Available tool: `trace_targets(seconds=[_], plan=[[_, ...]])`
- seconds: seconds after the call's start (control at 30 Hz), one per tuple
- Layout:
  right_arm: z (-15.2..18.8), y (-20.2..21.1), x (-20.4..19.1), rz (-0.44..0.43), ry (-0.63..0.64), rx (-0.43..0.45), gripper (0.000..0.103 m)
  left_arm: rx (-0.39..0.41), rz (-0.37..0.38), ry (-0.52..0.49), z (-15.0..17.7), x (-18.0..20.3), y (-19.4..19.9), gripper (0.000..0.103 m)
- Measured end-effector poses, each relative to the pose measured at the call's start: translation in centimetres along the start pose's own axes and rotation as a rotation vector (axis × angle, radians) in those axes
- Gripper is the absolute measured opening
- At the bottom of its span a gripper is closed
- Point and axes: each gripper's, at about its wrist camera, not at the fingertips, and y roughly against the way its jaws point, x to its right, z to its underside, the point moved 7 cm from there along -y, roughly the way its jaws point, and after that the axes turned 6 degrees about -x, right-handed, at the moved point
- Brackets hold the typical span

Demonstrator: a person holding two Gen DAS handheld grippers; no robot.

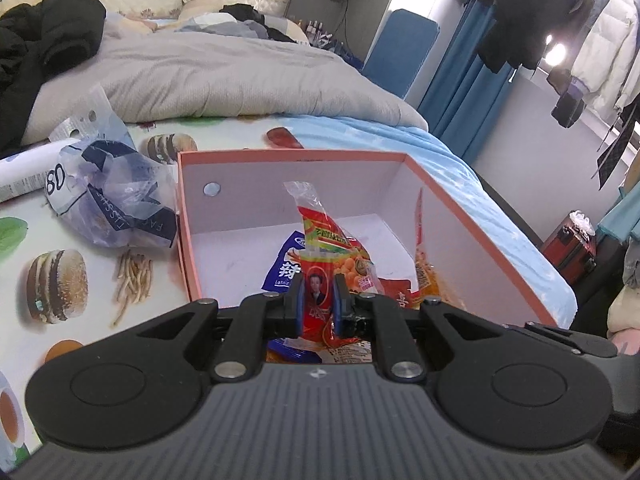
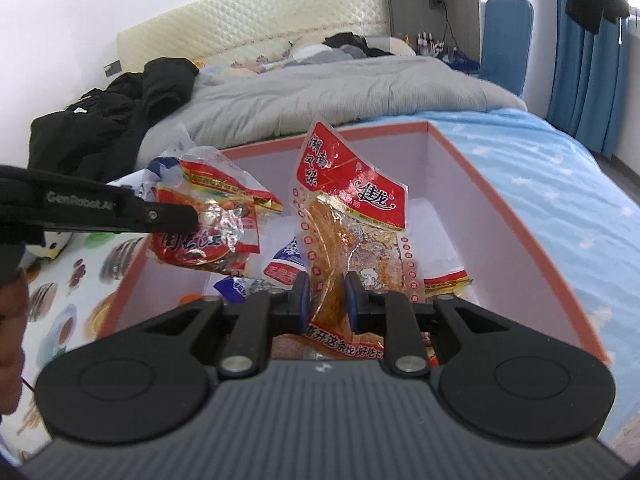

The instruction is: Organize snacks

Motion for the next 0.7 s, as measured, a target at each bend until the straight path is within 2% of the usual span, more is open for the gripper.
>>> trace_targets(seconds=[0.07, 0.13, 0.2, 0.23, 0.3, 0.33, 0.7], plan=[[0.0, -0.7, 0.1, -0.001, -0.011, -0.013, 0.024, -0.009, -0.025, -0.019, 0.0, 0.0, -0.1, 0.024], [-0.1, -0.8, 0.1, -0.010, -0.021, -0.019, 0.026, -0.011, -0.051, -0.031, 0.1, -0.1, 0.3, 0.039], [-0.2, -0.6, 0.0, -0.012, -0.019, -0.020, 0.028, 0.006, -0.031, -0.029, -0.1, -0.1, 1.3, 0.048], [-0.4, -0.5, 0.0, -0.011, -0.018, -0.017, 0.032, 0.017, -0.032, -0.029, -0.1, -0.1, 1.8, 0.049], [-0.4, 0.1, -0.1, -0.010, -0.030, -0.015, 0.053, 0.035, -0.045, -0.026, -0.2, 0.0, 3.2, 0.049], [-0.5, 0.6, -0.1, -0.014, -0.038, -0.011, 0.056, 0.043, -0.045, -0.023, -0.2, 0.0, 3.8, 0.049], [-0.7, 8.9, -2.4, -0.035, -0.033, 0.106, 0.056, 0.159, -0.035, -0.042, 1.2, 3.0, 14.4, 0.049]])
